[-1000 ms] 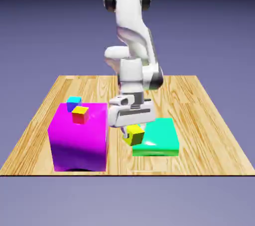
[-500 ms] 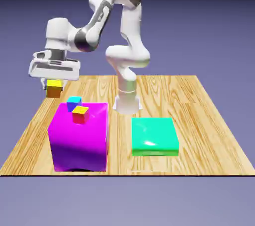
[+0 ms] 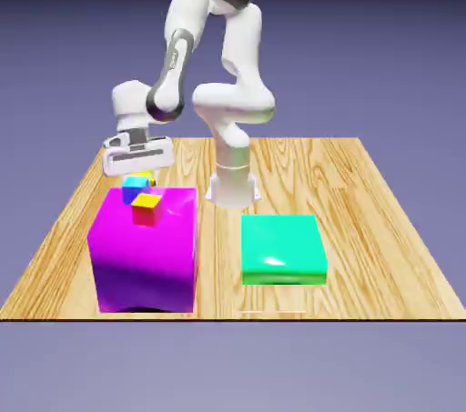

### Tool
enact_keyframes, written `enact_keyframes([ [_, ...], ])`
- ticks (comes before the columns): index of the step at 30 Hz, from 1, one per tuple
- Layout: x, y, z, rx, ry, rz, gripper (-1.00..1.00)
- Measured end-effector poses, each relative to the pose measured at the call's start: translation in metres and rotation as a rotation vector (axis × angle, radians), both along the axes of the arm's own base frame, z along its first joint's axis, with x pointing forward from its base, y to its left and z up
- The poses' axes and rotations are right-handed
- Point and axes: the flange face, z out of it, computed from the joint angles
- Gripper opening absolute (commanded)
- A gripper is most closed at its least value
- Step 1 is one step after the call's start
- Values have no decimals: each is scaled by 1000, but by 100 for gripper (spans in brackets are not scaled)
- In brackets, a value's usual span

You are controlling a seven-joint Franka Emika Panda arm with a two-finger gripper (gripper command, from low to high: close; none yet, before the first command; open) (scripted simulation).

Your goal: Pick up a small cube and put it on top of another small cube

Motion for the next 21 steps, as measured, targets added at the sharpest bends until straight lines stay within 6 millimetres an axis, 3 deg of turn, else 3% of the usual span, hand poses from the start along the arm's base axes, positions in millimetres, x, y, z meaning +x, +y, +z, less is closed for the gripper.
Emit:
enact_keyframes([
  [20, 18, 8, -62, -1, 5, -1, -100],
  [21, 18, 8, -63, -2, 6, -1, 100],
])
